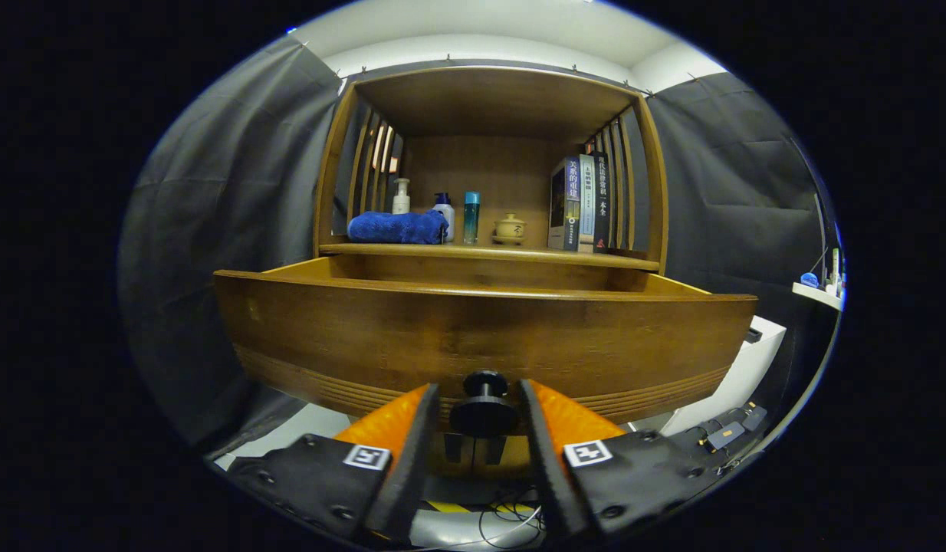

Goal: Pull open the drawer, take out the items inside it, and place them on the countertop above the cabinet.

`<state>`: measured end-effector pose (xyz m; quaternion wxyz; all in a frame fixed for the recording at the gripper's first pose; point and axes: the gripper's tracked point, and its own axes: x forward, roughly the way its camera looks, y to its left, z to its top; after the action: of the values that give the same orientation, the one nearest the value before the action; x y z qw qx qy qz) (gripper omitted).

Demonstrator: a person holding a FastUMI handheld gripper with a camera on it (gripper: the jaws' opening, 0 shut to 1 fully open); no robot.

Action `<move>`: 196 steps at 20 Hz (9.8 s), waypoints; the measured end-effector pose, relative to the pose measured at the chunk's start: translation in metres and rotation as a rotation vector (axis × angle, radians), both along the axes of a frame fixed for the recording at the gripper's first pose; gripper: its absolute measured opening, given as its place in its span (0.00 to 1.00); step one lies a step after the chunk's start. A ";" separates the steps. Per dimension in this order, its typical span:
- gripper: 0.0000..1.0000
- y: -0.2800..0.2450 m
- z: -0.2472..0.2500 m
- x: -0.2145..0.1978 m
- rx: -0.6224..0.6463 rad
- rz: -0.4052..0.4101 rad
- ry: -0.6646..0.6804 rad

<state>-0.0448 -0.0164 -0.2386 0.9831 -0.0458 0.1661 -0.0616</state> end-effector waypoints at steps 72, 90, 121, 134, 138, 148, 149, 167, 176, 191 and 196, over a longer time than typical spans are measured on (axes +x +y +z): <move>0.21 -0.053 0.187 0.253 0.124 -0.046 0.390; 0.25 -0.071 0.101 0.332 0.117 -0.105 0.589; 0.99 0.007 0.265 0.224 -0.024 0.101 0.116; 0.99 0.063 0.274 0.074 -0.083 0.158 -0.169; 0.99 0.074 0.223 0.038 0.008 0.165 -0.136; 0.99 0.018 0.126 0.007 0.065 -0.003 -0.102; 0.99 0.011 0.117 0.006 0.050 -0.017 -0.095; 0.99 0.002 0.058 0.017 -0.001 -0.046 -0.072; 0.98 -0.008 0.063 0.060 0.028 -0.048 -0.068; 0.98 -0.028 0.036 0.154 -0.001 -0.047 -0.057; 0.98 -0.032 0.032 0.175 -0.002 -0.045 -0.067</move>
<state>0.1304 -0.0482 -0.2066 0.9865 -0.0411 0.1339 -0.0852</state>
